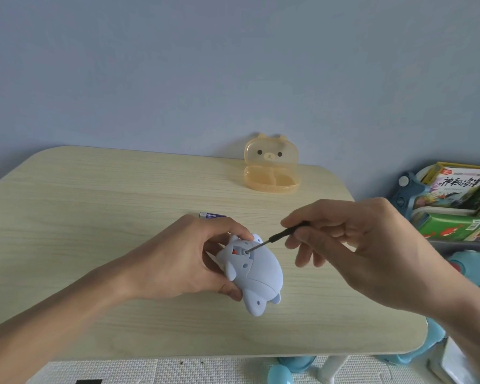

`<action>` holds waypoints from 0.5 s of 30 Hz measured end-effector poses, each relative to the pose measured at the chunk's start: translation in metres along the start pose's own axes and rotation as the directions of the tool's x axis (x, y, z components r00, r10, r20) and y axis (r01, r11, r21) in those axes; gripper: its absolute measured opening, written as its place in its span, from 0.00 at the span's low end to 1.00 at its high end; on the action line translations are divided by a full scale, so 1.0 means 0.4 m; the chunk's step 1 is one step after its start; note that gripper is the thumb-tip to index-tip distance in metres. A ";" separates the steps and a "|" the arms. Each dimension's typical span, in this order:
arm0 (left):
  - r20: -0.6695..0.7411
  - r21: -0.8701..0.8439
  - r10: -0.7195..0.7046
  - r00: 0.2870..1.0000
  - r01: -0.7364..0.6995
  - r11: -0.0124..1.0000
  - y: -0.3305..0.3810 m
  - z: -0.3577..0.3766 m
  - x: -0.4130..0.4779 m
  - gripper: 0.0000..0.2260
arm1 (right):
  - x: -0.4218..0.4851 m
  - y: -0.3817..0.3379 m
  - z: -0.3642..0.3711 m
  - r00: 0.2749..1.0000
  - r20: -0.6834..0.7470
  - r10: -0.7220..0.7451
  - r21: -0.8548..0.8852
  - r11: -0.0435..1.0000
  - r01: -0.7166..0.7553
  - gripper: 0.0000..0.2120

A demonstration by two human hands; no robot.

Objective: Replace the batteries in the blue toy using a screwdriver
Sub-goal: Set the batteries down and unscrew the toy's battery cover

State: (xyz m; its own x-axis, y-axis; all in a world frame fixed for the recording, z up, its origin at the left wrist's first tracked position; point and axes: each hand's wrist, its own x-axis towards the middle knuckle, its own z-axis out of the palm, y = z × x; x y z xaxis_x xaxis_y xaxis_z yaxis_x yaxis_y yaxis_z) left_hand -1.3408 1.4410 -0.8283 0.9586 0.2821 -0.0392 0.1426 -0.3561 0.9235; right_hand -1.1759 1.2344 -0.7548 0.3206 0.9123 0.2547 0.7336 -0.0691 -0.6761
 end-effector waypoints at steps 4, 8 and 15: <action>0.008 -0.012 -0.002 1.000 0.002 1.000 -0.006 0.003 0.001 0.25 | 0.009 -0.009 0.009 1.000 -0.024 -0.015 -0.117 0.993 0.012 0.11; 0.004 0.010 -0.006 1.000 0.006 1.000 -0.010 0.001 0.001 0.25 | 0.012 -0.001 0.016 0.998 -0.060 -0.024 -0.191 0.982 0.012 0.18; -0.022 0.131 0.029 0.999 -0.026 0.991 -0.002 -0.008 -0.007 0.26 | 0.005 0.098 -0.075 0.976 -0.184 0.117 -0.109 0.984 -0.139 0.11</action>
State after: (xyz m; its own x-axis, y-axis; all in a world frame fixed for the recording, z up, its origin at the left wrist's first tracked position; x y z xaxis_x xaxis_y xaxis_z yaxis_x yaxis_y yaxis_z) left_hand -1.3443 1.4433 -0.8276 0.9566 0.2915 -0.0040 0.1488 -0.4765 0.8665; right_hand -1.1284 1.2212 -0.7602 0.5094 0.8078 0.2965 0.7427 -0.2388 -0.6255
